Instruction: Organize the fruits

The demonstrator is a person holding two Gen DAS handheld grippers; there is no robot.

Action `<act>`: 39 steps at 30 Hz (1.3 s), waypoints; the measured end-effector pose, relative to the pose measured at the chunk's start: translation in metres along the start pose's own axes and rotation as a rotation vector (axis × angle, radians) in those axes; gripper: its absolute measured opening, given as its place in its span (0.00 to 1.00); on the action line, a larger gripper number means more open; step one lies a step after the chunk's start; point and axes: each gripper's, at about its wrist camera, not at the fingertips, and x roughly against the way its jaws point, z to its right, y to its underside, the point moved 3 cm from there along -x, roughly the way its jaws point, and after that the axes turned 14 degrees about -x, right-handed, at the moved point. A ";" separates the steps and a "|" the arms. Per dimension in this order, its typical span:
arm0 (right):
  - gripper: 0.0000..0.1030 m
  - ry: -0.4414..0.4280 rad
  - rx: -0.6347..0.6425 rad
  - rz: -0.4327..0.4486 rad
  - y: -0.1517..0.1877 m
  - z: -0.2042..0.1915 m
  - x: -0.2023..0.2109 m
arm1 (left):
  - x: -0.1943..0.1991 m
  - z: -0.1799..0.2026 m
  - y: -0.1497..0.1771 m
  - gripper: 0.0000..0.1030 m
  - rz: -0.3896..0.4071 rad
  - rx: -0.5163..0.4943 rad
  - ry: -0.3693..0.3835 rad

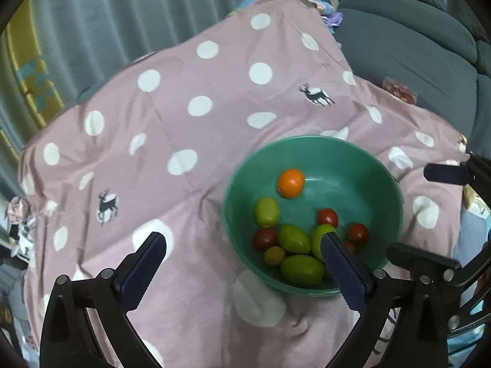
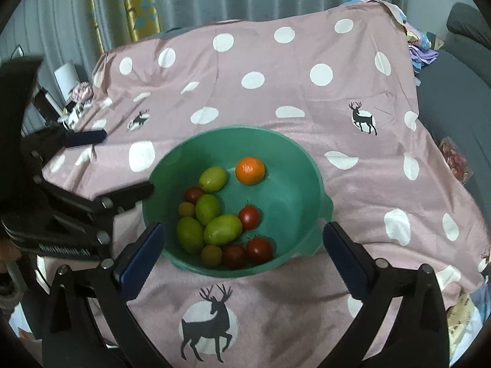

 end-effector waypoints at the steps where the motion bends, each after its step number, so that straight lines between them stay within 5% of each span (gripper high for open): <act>1: 1.00 0.004 0.004 -0.005 0.001 0.000 0.000 | 0.002 -0.001 0.000 0.98 -0.003 0.009 0.005; 16: 1.00 0.019 0.015 0.007 0.001 -0.008 0.014 | 0.024 -0.011 -0.002 0.99 0.022 0.111 0.043; 21: 1.00 0.021 0.040 0.011 0.000 -0.014 0.018 | 0.030 -0.007 -0.007 0.99 0.011 0.071 -0.007; 39: 1.00 0.016 0.100 0.021 -0.004 -0.029 0.025 | 0.038 -0.006 -0.013 0.99 0.014 0.053 0.016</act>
